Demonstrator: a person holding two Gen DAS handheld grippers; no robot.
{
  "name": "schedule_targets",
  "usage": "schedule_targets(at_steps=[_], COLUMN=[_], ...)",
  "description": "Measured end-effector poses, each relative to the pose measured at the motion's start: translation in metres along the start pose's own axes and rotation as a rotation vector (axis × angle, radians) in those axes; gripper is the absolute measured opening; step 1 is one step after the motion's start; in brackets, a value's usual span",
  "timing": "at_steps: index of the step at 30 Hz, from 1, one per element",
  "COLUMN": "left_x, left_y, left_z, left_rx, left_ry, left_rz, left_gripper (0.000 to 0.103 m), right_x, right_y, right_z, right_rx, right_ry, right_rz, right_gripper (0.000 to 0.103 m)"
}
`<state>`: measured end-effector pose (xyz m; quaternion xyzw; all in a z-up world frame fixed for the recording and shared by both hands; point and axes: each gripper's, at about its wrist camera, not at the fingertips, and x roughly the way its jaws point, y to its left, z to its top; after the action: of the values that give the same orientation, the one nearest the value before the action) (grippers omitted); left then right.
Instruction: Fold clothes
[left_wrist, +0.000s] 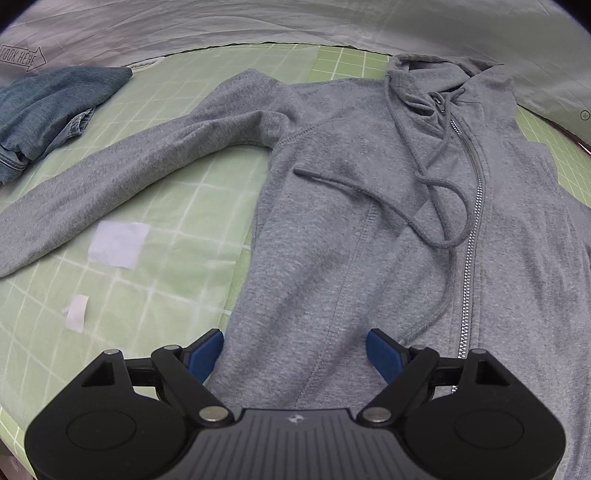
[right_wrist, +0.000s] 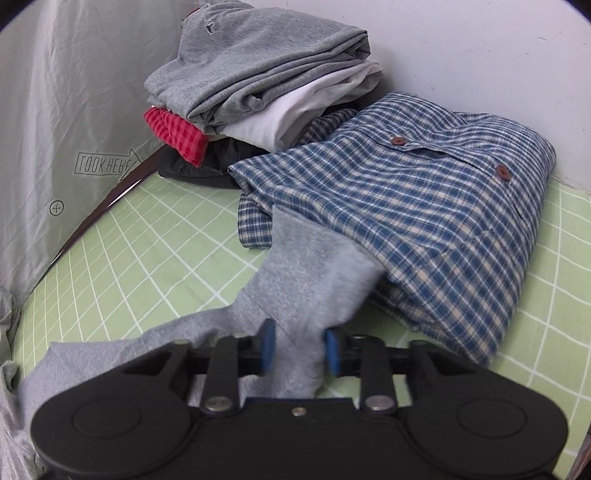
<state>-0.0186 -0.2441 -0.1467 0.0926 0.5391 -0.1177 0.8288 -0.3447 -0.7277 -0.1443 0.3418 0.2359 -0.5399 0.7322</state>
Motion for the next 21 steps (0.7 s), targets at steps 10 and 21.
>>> schedule_targets(at_steps=[10, 21], left_x=[0.003, 0.000], left_y=[-0.002, 0.003], left_z=[0.004, 0.005], left_rx=[-0.007, 0.041], left_ry=[0.011, 0.016], left_rz=[-0.010, -0.054], left_gripper=[0.090, 0.091], right_x=[-0.093, -0.070], right_y=[0.008, -0.013], right_z=[0.047, 0.024], right_rx=[-0.135, -0.181], right_ry=[-0.372, -0.241], right_rz=[-0.067, -0.361], right_gripper=[0.004, 0.037])
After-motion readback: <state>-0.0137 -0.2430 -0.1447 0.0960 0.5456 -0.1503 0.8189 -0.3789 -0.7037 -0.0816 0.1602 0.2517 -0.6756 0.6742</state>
